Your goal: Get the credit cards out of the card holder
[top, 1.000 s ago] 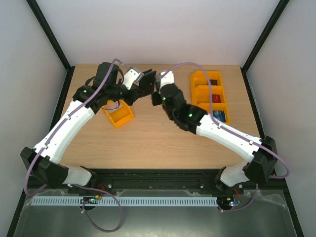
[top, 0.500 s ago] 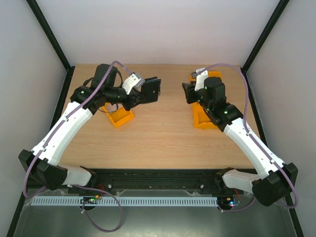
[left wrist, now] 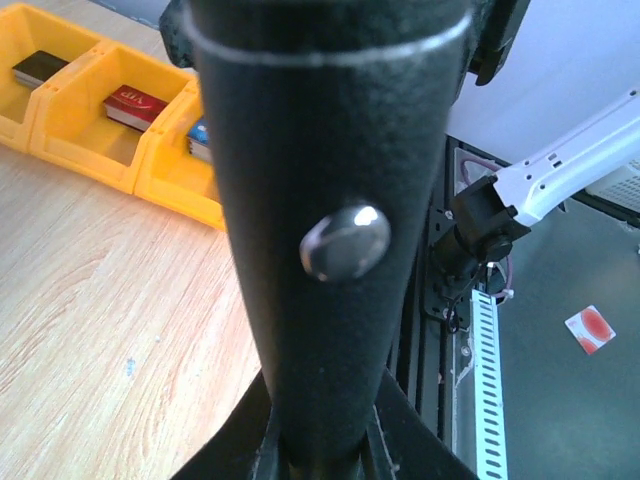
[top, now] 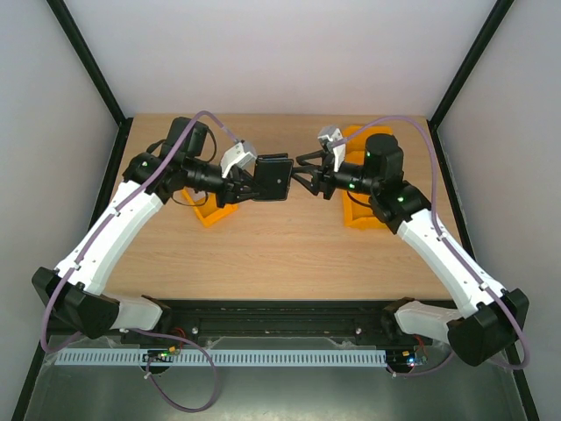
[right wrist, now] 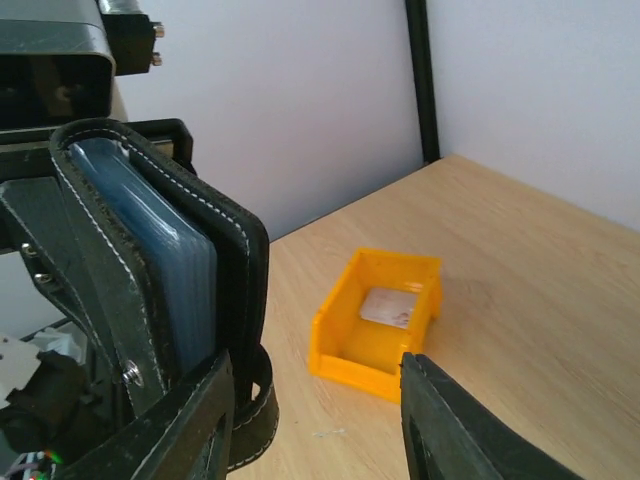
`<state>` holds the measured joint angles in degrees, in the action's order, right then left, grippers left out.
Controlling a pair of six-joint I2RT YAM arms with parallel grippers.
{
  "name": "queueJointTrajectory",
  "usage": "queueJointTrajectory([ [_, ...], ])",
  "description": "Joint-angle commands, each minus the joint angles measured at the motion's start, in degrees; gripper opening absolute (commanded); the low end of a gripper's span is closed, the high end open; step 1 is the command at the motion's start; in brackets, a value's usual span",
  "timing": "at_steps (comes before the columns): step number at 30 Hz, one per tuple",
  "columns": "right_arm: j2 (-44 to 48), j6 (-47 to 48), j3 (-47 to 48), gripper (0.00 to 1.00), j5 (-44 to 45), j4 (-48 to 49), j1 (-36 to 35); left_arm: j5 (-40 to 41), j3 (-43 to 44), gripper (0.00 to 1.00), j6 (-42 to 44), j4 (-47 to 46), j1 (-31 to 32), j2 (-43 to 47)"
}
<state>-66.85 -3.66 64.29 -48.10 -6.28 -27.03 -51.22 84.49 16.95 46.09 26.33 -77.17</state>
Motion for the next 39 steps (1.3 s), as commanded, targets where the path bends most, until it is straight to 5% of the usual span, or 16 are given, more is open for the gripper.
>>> queueJointTrajectory([
  [1,-0.86,-1.46,1.41,0.45,-8.08,4.21,-0.04,-4.34,1.58,0.02,2.23,0.64,-0.40,1.32],
  [4,-1.24,-1.60,1.40,0.48,-11.56,4.44,-0.13,-4.33,1.43,0.02,2.61,0.93,-0.40,1.46],
  [9,-2.36,-1.40,1.27,0.69,-19.08,3.05,-0.62,-4.02,1.13,0.02,2.69,0.85,-0.40,1.32],
  [18,-3.02,-3.17,1.71,0.73,-14.02,6.39,-5.79,-7.62,1.03,0.02,6.71,3.68,-0.40,1.39],
  [23,-3.17,-10.44,-0.66,0.45,-14.15,15.47,-6.48,-8.43,1.27,0.02,6.76,4.02,-0.40,1.41],
  [31,-3.87,-12.72,-1.24,0.07,-11.03,15.29,-6.90,-7.30,1.13,0.03,4.68,2.37,-0.63,1.23],
  [32,-3.70,-12.95,-1.34,0.03,-10.38,15.17,-6.90,-6.02,1.07,0.10,3.65,1.35,-0.78,1.29],
  [34,-3.13,-13.86,-1.64,0.02,-6.74,14.82,-6.90,-1.01,0.96,0.48,0.58,-1.09,-0.97,1.48],
  [37,-2.62,-17.49,-2.26,0.02,5.35,14.25,-7.09,11.39,1.19,0.92,-2.33,-3.92,-0.93,1.57],
  [39,-3.22,-19.17,-0.70,0.02,16.34,10.64,-8.58,19.30,1.06,0.99,-3.51,-5.40,-0.93,1.56],
])
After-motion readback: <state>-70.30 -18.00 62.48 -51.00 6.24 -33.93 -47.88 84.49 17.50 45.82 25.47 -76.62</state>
